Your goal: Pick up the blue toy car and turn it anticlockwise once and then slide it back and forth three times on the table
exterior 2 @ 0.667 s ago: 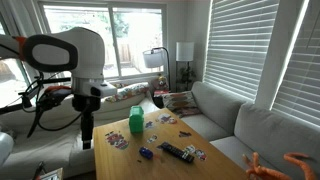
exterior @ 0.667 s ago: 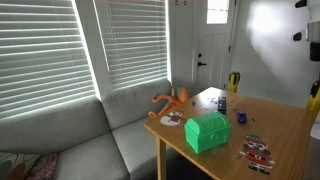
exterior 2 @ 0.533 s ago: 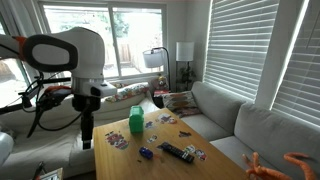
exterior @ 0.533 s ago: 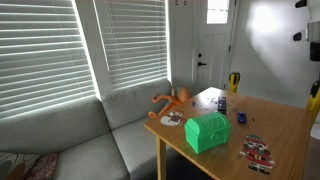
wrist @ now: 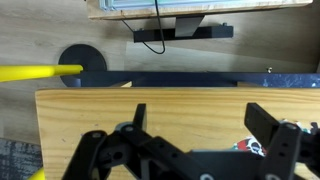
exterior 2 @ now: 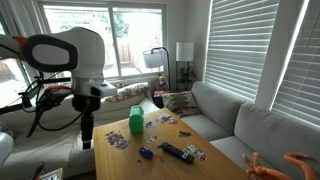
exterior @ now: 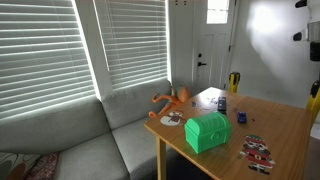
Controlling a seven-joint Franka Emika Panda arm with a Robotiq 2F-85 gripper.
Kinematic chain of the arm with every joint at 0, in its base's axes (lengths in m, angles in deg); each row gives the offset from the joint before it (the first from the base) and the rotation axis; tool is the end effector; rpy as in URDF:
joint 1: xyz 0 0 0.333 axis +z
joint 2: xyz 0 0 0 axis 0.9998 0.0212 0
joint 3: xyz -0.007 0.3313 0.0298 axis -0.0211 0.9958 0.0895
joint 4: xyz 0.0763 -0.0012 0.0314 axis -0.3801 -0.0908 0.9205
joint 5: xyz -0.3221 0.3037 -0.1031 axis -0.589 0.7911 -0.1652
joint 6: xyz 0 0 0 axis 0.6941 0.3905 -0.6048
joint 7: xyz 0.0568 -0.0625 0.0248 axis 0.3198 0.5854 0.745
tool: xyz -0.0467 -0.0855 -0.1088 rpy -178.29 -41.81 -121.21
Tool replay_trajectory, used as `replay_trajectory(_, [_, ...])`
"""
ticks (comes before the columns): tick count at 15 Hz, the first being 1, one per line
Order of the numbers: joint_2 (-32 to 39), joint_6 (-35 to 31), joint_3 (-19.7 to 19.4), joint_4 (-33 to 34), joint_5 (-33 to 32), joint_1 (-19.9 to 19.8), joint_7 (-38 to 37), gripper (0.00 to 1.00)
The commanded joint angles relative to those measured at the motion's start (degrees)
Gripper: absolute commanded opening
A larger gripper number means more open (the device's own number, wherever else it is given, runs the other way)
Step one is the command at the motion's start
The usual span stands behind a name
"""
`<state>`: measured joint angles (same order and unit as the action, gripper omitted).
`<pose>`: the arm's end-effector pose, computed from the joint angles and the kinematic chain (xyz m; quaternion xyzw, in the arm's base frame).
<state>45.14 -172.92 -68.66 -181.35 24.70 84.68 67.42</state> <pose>0.3586 -0.0487 0.4583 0.9931 -0.0310 -0.1043 0.0446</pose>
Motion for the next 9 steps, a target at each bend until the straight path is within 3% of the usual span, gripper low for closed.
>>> replay_trajectory(1, [0.03,0.13,-0.43,0.10,-0.21,0.56,-0.29,1.00])
replay_trajectory(5, [0.03,0.13,-0.43,0.10,-0.21,0.56,-0.29,1.00])
replay_trajectory(9, [7.94,-5.53,-1.96,4.63,2.86,-2.50,-9.19,1.00])
